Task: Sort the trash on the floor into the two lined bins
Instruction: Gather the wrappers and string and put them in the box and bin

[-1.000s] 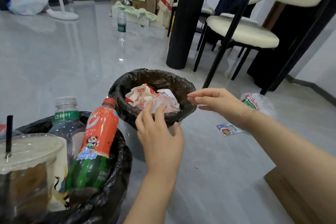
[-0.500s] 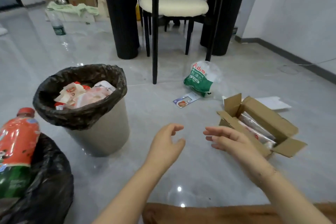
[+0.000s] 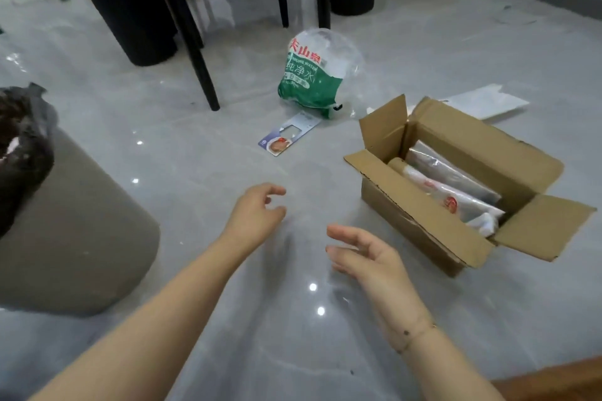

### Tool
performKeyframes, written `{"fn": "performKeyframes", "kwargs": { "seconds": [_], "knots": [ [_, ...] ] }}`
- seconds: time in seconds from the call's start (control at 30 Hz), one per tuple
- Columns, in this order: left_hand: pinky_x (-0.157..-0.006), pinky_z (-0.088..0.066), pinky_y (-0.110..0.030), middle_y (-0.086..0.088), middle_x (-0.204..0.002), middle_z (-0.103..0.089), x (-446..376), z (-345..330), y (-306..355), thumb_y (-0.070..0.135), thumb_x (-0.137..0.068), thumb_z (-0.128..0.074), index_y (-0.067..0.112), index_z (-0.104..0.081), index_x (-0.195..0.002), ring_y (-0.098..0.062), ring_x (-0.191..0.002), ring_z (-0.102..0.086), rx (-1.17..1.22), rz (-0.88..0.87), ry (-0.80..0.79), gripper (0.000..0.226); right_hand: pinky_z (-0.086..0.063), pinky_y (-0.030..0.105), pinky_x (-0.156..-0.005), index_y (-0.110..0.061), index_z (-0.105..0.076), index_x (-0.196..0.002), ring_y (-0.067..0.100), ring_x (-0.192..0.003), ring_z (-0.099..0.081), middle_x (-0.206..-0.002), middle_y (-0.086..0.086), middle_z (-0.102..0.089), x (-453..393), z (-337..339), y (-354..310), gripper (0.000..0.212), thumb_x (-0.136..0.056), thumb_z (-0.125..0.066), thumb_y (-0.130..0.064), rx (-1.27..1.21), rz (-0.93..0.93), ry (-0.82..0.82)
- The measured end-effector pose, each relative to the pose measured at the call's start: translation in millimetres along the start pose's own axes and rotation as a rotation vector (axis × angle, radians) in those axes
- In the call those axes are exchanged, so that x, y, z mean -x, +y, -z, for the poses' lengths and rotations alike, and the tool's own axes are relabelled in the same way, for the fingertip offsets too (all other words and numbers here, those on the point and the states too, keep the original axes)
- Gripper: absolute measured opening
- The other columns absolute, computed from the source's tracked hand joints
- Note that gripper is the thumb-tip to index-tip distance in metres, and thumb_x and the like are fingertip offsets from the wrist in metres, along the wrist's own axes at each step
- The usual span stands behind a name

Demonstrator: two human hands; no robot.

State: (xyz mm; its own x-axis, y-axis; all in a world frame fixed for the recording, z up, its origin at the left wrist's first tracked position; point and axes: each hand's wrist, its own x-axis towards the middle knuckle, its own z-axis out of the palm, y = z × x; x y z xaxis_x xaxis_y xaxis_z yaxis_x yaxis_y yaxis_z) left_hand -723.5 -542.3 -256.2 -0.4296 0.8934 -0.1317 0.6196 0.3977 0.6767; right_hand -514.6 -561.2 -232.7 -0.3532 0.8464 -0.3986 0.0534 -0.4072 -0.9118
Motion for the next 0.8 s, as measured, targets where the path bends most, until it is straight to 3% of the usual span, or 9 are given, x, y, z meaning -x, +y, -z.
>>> {"fn": "performKeyframes", "kwargs": {
  "seconds": [0.17,0.33,0.4,0.6,0.8],
  "knots": [
    [-0.106,-0.035,-0.035,-0.010,-0.140,-0.047,-107.4,-35.2,-5.9,0.020,-0.089,-0.060,0.011,-0.054,-0.130,-0.029,-0.128,-0.044,-0.329,-0.133,-0.013,0.043,-0.049,0.026,-0.088,-0.023,-0.072,-0.092,0.009,-0.093,-0.065,-0.101,-0.007,-0.072,-31.2,-0.8,19.4,0.024,-0.083,-0.065,-0.002,-0.142,-0.112,0.073],
    [-0.113,-0.023,-0.040,-0.008,-0.155,-0.027,-175.5,-49.2,-8.8,0.028,-0.095,-0.049,0.017,-0.038,-0.144,-0.027,-0.141,-0.026,-0.525,-0.142,0.020,0.052,-0.049,0.021,-0.085,-0.021,-0.074,-0.090,0.002,-0.090,-0.066,-0.095,-0.012,-0.074,-46.1,-7.2,34.9,0.022,-0.082,-0.065,-0.004,-0.208,-0.177,0.034],
    [-0.113,-0.023,-0.043,-0.007,-0.153,-0.029,-182.3,-54.7,-11.8,0.033,-0.097,-0.043,0.016,-0.036,-0.144,-0.024,-0.142,-0.025,-0.556,-0.124,0.009,0.050,-0.049,0.018,-0.080,-0.020,-0.074,-0.091,0.002,-0.089,-0.067,-0.094,-0.009,-0.074,-51.5,-5.9,38.9,0.022,-0.082,-0.064,-0.002,-0.212,-0.199,0.049],
    [-0.094,-0.040,-0.043,-0.010,-0.132,-0.053,-133.8,-58.6,-11.0,0.027,-0.097,-0.041,0.011,-0.051,-0.128,-0.031,-0.120,-0.048,-0.637,-0.206,0.020,0.036,-0.049,0.017,-0.079,-0.021,-0.074,-0.090,0.002,-0.089,-0.067,-0.091,-0.010,-0.074,-52.7,-5.5,36.7,0.023,-0.085,-0.061,-0.002,-0.182,-0.199,0.097],
    [-0.112,-0.025,-0.044,0.000,-0.145,-0.040,-4.5,-68.3,-20.4,0.037,-0.097,-0.029,0.019,-0.037,-0.144,-0.022,-0.133,-0.038,-0.745,-0.215,-0.089,0.051,-0.048,0.010,-0.070,-0.018,-0.074,-0.086,-0.005,-0.074,-0.064,-0.079,-0.013,-0.073,-33.2,-15.6,9.0,0.025,-0.086,-0.057,0.001,-0.171,-0.090,0.065]
  ]
}}
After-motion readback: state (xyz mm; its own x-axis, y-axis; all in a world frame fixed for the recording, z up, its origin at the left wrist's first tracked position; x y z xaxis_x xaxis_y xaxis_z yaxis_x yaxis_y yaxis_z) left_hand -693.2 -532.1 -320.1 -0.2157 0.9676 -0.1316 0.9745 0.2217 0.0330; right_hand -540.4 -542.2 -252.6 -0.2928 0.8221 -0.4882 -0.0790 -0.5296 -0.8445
